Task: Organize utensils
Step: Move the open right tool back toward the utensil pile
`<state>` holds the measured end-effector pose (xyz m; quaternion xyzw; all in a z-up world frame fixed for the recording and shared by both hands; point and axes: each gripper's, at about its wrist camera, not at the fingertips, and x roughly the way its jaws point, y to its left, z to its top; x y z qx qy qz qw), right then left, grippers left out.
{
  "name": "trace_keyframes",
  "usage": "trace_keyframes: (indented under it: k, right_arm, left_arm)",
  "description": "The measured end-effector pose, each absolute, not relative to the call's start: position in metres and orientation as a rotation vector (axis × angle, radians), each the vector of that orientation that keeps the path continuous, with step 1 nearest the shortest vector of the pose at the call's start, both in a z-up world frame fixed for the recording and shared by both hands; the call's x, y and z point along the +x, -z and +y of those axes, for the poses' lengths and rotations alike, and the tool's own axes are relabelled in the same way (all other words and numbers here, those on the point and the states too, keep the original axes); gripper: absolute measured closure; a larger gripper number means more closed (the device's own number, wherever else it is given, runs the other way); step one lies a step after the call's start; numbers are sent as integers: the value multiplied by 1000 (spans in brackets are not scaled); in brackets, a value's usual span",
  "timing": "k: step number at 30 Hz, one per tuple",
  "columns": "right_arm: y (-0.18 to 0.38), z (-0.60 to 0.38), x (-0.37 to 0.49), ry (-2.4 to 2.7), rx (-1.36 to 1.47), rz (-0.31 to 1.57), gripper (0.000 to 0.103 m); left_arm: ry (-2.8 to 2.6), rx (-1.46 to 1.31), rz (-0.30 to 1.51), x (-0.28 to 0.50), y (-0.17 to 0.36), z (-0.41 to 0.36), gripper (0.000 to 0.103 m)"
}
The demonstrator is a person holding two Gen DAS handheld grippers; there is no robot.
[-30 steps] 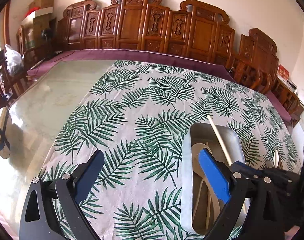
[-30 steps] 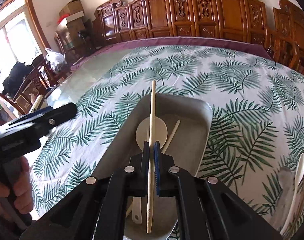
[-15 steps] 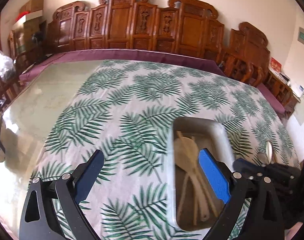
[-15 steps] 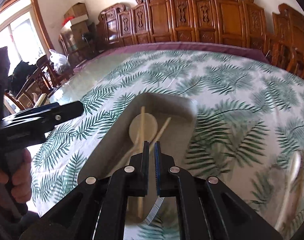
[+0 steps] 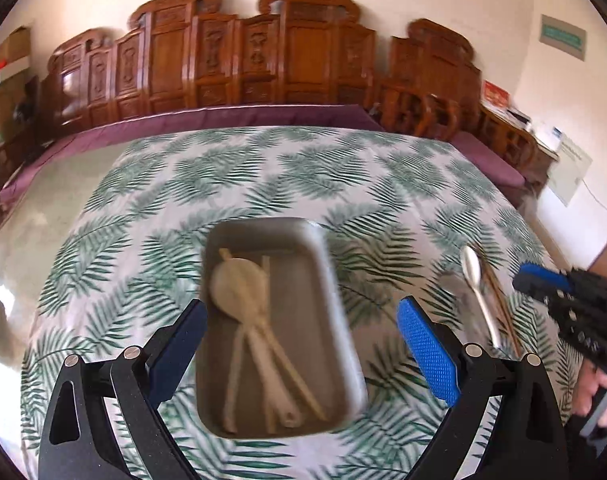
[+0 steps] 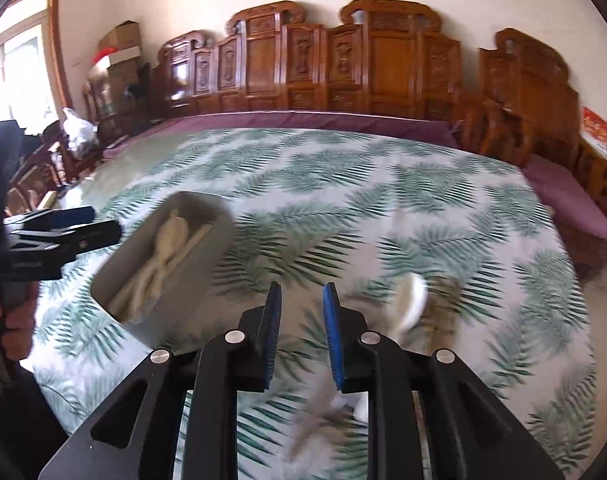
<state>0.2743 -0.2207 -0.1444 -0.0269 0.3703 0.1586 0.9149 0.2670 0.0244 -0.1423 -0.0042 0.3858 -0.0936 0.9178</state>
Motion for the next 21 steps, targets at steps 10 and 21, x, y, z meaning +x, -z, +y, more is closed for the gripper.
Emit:
trace_keyframes:
  k: [10, 21]
  right_arm:
    - [185, -268, 280, -263, -26, 812, 79]
    - [235, -255, 313, -246, -88, 933, 79]
  left_arm:
    - [252, 35, 817, 259, 158, -26, 11]
    - [263, 64, 829, 255, 170, -47, 11]
